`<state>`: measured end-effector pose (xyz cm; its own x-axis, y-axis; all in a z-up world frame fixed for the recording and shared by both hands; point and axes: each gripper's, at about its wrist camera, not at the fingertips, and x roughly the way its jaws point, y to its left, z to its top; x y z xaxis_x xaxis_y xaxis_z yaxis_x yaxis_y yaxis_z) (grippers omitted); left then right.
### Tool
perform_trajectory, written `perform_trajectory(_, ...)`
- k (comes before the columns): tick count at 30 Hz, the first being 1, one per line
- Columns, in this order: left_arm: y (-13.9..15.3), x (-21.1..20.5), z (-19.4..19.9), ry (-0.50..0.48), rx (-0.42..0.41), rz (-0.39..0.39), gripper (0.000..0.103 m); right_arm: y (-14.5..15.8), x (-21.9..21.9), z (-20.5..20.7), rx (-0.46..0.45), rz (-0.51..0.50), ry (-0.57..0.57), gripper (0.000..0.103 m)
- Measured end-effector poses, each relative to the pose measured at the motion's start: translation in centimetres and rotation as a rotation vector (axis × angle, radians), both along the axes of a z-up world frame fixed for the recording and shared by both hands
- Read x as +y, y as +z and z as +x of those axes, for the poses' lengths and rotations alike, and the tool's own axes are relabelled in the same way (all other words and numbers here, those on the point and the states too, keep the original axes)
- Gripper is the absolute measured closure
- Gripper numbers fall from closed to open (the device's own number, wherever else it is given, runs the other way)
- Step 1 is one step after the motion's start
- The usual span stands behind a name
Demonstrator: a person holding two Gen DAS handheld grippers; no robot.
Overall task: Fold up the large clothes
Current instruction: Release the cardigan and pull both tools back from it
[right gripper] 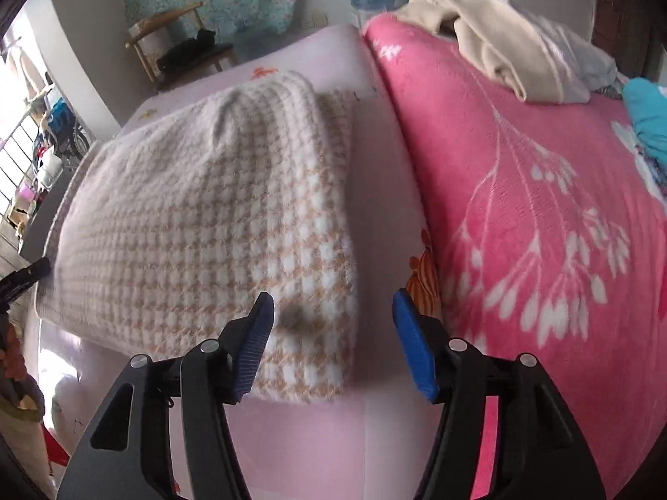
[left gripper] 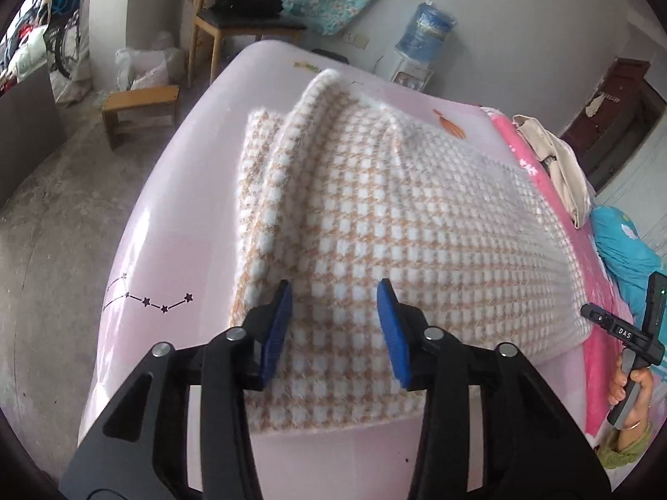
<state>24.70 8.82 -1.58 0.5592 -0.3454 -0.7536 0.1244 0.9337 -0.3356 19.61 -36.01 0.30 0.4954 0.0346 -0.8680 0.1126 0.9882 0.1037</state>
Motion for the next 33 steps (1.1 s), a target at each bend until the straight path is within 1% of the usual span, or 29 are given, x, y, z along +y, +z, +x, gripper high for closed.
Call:
perform_trajectory(2,1.4,-1.8,-1.7,-0.063,-0.071,0.057,0.053,1.5,1.9,-1.5,-0.067,-0.044,0.042,0.044)
perform_trajectory(4,1.5,-4.1,-2.8,-0.131,-0.093,0.091,0.045,1.8,4.1,-2.1,-0.106,-0.048,0.096,0.044)
perform_trajectory(5,1.0,-5.1,-3.0,-0.142,-0.084,0.113,0.043,1.5,5.2,-2.1,-0.115,-0.057,0.113,0.042)
perform_trajectory(6,0.0,-6.2,-3.0,-0.139,-0.054,0.147,0.038,0.8,6.1,-1.8,-0.108,-0.063,0.125,0.040)
perform_trajectory(7,-1.4,-7.1,-2.8,-0.129,-0.007,0.192,0.031,-0.3,6.9,-1.3,-0.092,-0.070,0.137,0.039)
perform_trajectory(8,-3.0,-7.7,-2.4,-0.106,0.029,0.249,0.030,-1.7,7.6,-0.9,-0.063,-0.103,0.136,0.035)
perform_trajectory(9,-4.1,-7.9,-2.4,-0.081,0.030,0.277,0.028,-3.6,8.1,-0.4,-0.023,-0.150,0.129,0.034)
perform_trajectory(10,-4.0,-7.9,-3.0,-0.059,-0.006,0.280,0.028,-4.3,8.5,-0.5,-0.025,-0.179,0.126,0.033)
perform_trajectory(11,-3.7,-8.0,-3.4,-0.042,-0.008,0.295,0.028,-3.9,8.9,-0.9,-0.045,-0.198,0.111,0.033)
perform_trajectory(12,-3.3,-8.2,-4.0,-0.035,-0.010,0.308,0.028,-3.5,9.2,-1.2,-0.033,-0.202,0.102,0.033)
perform_trajectory(14,-2.1,-8.3,-5.9,-0.051,-0.048,0.312,0.028,-2.2,9.5,-2.3,-0.047,-0.162,0.092,0.033)
perform_trajectory(15,-1.6,-8.4,-7.0,-0.060,-0.070,0.318,0.027,-1.5,9.7,-3.3,-0.063,-0.144,0.100,0.030)
perform_trajectory(16,-1.1,-8.4,-8.1,-0.061,-0.086,0.324,0.022,-0.9,10.1,-4.2,-0.077,-0.144,0.108,0.028)
perform_trajectory(17,-0.7,-8.4,-9.1,-0.060,-0.099,0.320,0.020,-0.5,10.6,-5.2,-0.092,-0.145,0.115,0.023)
perform_trajectory(18,-0.3,-8.4,-10.1,-0.059,-0.108,0.309,0.019,-0.1,11.1,-6.2,-0.104,-0.139,0.124,0.018)
perform_trajectory(19,0.1,-8.3,-11.1,-0.054,-0.113,0.302,0.017,0.2,11.7,-7.1,-0.109,-0.130,0.132,0.016)
perform_trajectory(21,0.9,-8.5,-13.0,-0.033,-0.129,0.310,0.013,0.6,12.6,-8.9,-0.123,-0.121,0.141,0.010)
perform_trajectory(24,2.0,-8.5,-15.7,-0.012,-0.170,0.309,0.008,1.1,13.8,-11.2,-0.138,-0.126,0.142,0.007)
perform_trajectory(26,2.8,-9.4,-16.6,-0.011,-0.188,0.297,0.008,1.7,14.7,-12.4,-0.153,-0.160,0.126,0.007)
perform_trajectory(31,3.9,-10.7,-17.9,-0.002,-0.222,0.347,0.008,3.4,15.7,-13.7,-0.215,-0.206,0.103,0.006)
perform_trajectory(33,4.1,-11.1,-18.0,0.007,-0.219,0.387,0.008,3.9,16.0,-13.8,-0.233,-0.213,0.094,0.006)
